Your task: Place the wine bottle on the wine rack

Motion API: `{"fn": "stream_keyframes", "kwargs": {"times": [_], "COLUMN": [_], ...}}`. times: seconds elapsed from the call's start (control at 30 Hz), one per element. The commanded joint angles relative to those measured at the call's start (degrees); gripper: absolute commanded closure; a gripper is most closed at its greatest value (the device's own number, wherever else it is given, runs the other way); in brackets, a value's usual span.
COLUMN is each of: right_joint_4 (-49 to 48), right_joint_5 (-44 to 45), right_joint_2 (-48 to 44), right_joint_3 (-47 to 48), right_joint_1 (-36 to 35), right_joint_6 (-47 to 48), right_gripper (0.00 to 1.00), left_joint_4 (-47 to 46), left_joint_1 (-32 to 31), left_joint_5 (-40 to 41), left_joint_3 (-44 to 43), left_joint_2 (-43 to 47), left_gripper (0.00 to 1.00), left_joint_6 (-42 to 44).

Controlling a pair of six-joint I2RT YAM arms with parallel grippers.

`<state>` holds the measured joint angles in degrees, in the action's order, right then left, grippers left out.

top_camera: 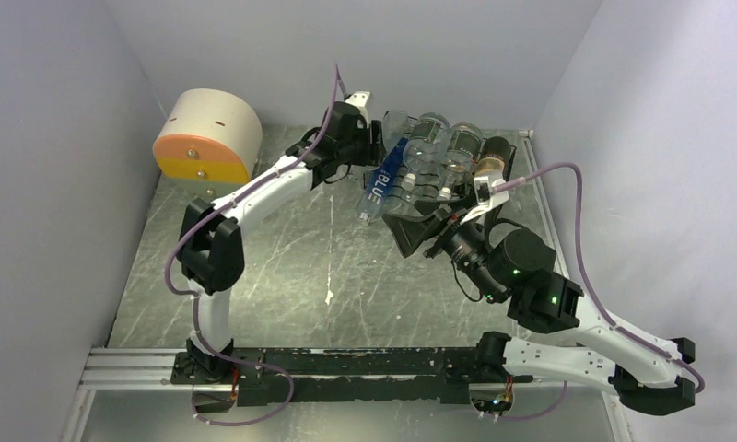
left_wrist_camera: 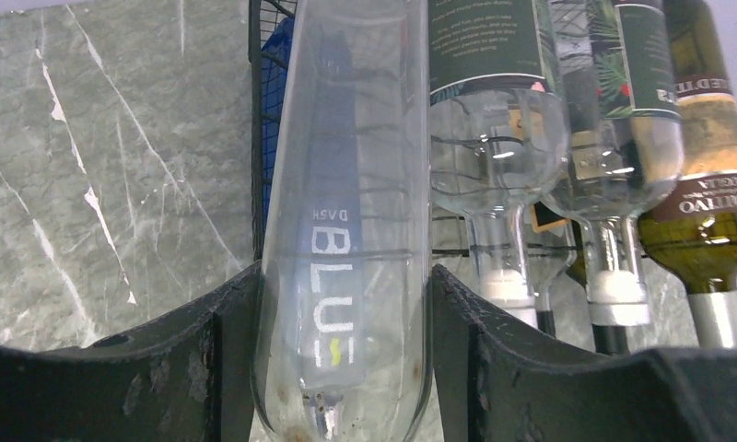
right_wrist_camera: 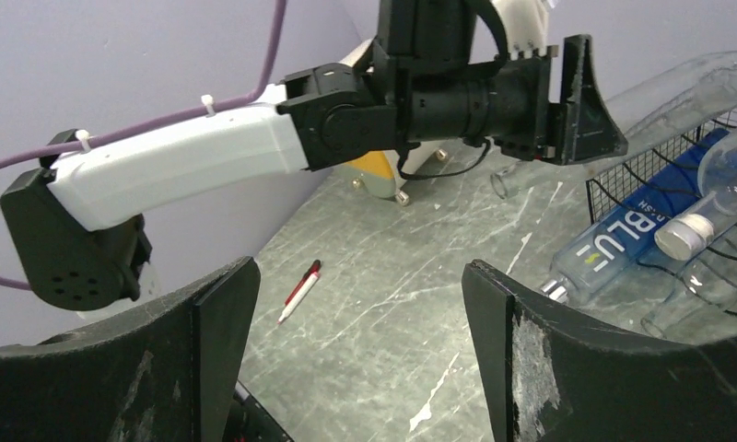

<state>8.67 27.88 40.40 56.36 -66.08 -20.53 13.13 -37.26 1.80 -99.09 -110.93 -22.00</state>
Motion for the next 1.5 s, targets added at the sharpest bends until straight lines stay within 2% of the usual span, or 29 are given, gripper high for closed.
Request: {"fn": "stream_keyframes", "kwargs": {"times": [0.0, 0.17, 0.57, 0.63, 0.73, 0.8, 1.0, 1.03, 1.07, 1.13, 1.3, 1.47], "right_joint_4": [4.84, 4.68, 6.62, 6.46, 6.47, 6.74, 9.80, 9.29, 8.60, 6.81, 5.95, 10.32], "right_joint_5": [-0.23, -0.73, -0.13, -0.03, -0.17, -0.07, 2.98, 2.98, 2.89, 3.00, 4.28, 6.61], "right_joint_2": [0.68, -0.47, -1.79, -1.81, -1.58, -1.35, -0.14, -0.57, -1.24, -2.81, -5.55, -5.49], "right_joint_3": [4.29, 3.42, 2.30, 2.05, 1.91, 2.03, 3.45, 3.04, 2.20, 1.41, -0.92, 0.67], "right_joint_1": [-0.24, -0.25, -0.24, -0.25, -0.19, -0.18, -0.23, -0.22, -0.22, -0.22, -0.20, -0.24], "right_joint_6": [-2.94, -3.70, -6.71, -6.80, -7.14, -7.55, -9.52, -9.46, -9.44, -9.35, -9.68, -9.70], "right_gripper": [0.14, 0.14, 0.13, 0.13, 0.13, 0.13, 0.11, 0.10, 0.10, 0.09, 0.08, 0.07], "left_joint_4": [-5.16, -3.70, -6.15, -7.05, -7.83, -8.29, -10.48, -11.27, -11.81, -12.07, -9.11, -6.73], "left_joint_1": [-1.22, -1.41, -1.33, -1.33, -1.33, -1.31, -1.32, -1.26, -1.28, -1.32, -1.33, -1.15], "left_joint_5": [4.98, 8.27, 8.71, 8.91, 9.50, 10.01, 8.61, 8.46, 8.29, 7.88, 7.69, 6.00], "left_joint_3": [-5.45, -9.28, -14.82, -14.94, -14.79, -14.38, -11.23, -10.26, -9.30, -9.12, -11.68, -11.37], "left_joint_2": [-2.19, -6.63, -14.58, -15.26, -16.04, -16.23, -14.47, -13.76, -12.84, -12.03, -11.19, -7.09], "left_gripper": [0.93, 0.93, 0.93, 0.90, 0.80, 0.66, 0.34, 0.22, 0.16, 0.13, 0.12, 0.14], "left_joint_6": [-2.05, -3.14, -2.16, -2.04, -1.35, -0.84, 2.26, 2.77, 3.20, 3.98, 4.75, 5.03]}}
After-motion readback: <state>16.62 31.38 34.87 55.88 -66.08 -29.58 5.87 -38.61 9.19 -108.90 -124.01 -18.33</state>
